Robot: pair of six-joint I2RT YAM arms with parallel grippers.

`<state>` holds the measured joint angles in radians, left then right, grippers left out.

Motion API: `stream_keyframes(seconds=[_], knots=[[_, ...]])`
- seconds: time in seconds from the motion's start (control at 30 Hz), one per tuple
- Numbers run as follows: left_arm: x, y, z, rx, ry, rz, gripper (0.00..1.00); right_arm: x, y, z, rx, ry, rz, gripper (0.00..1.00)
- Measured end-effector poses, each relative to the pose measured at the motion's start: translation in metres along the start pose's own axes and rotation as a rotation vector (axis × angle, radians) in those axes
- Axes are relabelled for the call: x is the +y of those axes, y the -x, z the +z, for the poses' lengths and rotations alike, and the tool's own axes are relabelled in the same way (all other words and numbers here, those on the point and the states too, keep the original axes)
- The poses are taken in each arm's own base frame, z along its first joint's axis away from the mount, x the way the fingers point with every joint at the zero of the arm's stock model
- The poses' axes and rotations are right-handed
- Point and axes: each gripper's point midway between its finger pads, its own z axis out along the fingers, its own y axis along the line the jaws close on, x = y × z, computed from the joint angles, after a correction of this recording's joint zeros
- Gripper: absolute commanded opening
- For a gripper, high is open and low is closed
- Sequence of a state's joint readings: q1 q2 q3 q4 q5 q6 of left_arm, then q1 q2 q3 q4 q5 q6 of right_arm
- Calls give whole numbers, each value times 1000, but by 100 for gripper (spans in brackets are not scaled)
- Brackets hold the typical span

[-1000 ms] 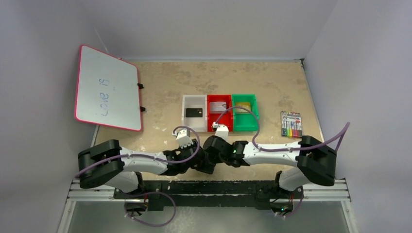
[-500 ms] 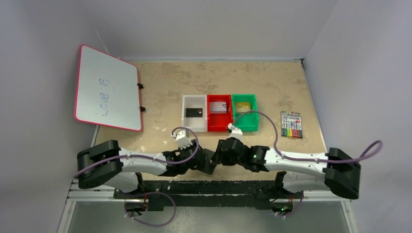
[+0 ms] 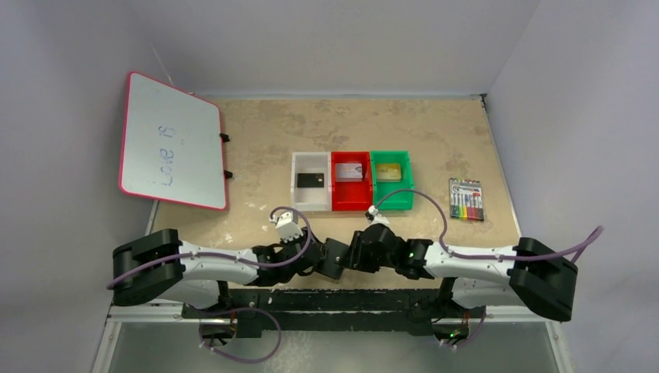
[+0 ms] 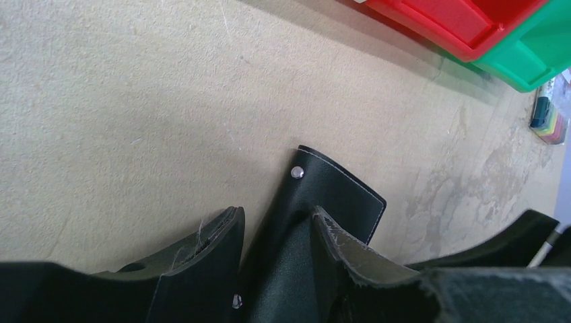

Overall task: Take the credit cards out of the card holder
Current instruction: Open the card holder at the center of the board.

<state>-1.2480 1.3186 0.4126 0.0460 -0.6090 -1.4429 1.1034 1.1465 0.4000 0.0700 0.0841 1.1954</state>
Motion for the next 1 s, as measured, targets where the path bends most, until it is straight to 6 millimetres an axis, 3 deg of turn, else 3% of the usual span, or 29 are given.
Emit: stream_keyframes(seconds=[0.13, 0.27, 0.6, 0.83, 1.0], knots=[[3, -1, -3, 4, -17, -6, 41, -9, 5, 10, 14, -27, 13, 33], [2, -1, -3, 5, -24, -3, 40, -12, 24, 14, -14, -32, 20, 32], [-7, -15, -2, 28, -62, 7, 31, 13, 68, 6, -100, -37, -76, 35], [-7, -17, -2, 32, -52, -4, 30, 2, 64, -10, -102, -67, -82, 51], [-8, -18, -3, 36, -45, 5, 34, -17, 43, -8, -39, -68, -58, 50]])
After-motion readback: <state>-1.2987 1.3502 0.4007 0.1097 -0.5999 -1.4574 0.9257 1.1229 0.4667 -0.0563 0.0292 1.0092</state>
